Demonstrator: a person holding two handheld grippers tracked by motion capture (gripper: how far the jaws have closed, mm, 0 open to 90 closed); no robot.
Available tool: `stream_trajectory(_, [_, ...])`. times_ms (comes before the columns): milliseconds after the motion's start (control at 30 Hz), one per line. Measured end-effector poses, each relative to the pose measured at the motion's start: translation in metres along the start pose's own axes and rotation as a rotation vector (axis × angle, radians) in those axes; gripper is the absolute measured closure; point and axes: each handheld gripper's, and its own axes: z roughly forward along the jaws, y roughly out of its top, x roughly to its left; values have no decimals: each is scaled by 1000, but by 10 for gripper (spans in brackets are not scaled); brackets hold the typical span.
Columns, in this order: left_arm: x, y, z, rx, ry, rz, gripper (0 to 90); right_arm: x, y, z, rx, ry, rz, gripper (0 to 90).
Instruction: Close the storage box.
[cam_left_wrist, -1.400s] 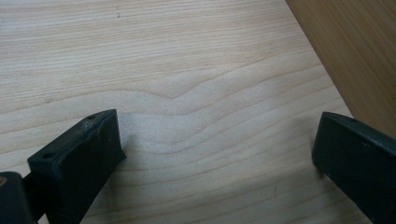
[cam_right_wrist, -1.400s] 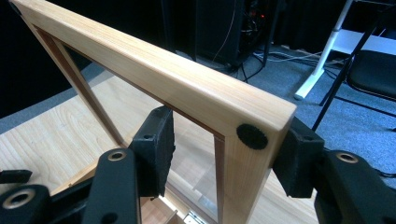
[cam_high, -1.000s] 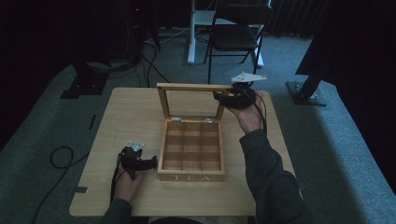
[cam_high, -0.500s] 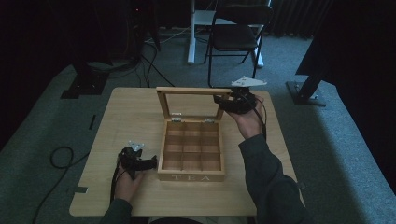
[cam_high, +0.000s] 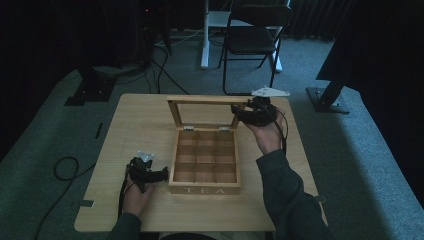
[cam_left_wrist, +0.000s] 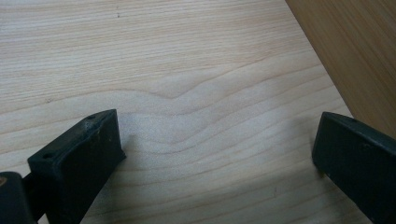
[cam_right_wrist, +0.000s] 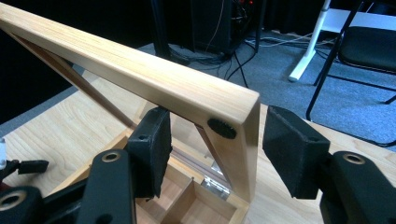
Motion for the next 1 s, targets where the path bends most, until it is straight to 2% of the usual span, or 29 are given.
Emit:
stream_trajectory(233, [0,0,0,0,1,1,16,9,-3,-6,15,-41,-45,418])
stream_trajectory(367, [0,0,0,0,0,0,16,12,-4,-8,19,-52,-53,419])
stream_trajectory(1000, [0,0,0,0,0,-1,16,21,-18,-15,31,-30,-43,417])
